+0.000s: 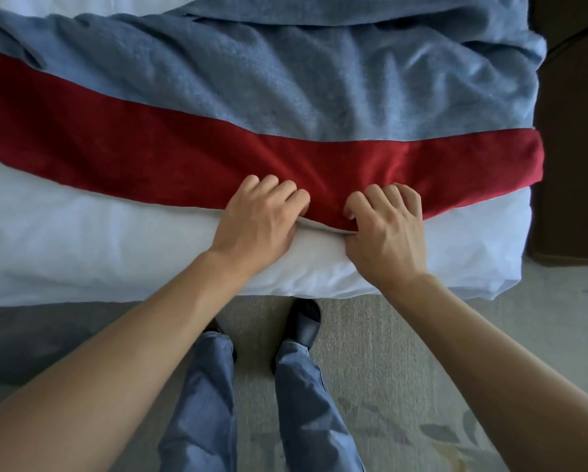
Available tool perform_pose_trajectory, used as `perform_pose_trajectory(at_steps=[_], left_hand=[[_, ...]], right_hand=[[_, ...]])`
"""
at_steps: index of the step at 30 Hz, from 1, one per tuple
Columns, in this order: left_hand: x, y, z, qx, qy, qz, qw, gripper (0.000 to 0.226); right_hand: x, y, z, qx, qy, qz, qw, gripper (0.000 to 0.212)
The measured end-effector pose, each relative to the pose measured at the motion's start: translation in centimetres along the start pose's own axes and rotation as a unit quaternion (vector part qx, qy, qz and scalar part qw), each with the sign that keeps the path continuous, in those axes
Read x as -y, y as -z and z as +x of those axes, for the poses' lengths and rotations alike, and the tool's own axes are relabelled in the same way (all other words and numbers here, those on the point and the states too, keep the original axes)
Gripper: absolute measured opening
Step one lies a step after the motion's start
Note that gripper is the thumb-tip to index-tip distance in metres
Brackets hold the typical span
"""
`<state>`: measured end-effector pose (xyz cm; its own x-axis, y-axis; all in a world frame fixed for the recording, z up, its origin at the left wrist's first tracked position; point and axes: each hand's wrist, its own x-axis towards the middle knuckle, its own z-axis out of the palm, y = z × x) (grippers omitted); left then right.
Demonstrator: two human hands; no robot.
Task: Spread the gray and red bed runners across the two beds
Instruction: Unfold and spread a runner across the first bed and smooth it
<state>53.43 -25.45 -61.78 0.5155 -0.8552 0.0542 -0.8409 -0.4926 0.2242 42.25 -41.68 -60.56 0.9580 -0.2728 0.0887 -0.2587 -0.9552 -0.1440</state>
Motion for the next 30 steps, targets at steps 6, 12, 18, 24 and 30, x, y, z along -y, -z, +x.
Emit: perform_pose_trajectory(at_steps=[6, 12, 18, 24, 30], left_hand=[[-0.1, 0.0, -3.2, -0.027, -0.004, 0.001, 1.0, 0.009], [6.8, 1.1, -5.0, -0.039, 0.052, 0.031, 0.997, 0.011], [10.3, 2.0, -7.5, -0.03, -0.01, 0.049, 0.998, 0.011], [21.0, 5.7, -9.8, -0.062, 0.031, 0.1, 0.993, 0.022], [29.1, 7.7, -13.5, -0.074, 0.07, 0.116, 0.988, 0.02]], right_hand=[[3.2, -0.8, -0.3, 0.007, 0.056, 0.0, 0.998, 0.016], [7.6, -1.2, 0.9, 0.0, 0.042, -0.005, 0.999, 0.014], [13.2, -2.7, 1.0, -0.009, 0.03, -0.02, 0.999, 0.016], [18.6, -2.7, 2.9, -0.012, -0.011, -0.027, 1.0, 0.017], [30.6, -6.1, 10.2, -0.051, 0.068, 0.007, 0.996, 0.014]])
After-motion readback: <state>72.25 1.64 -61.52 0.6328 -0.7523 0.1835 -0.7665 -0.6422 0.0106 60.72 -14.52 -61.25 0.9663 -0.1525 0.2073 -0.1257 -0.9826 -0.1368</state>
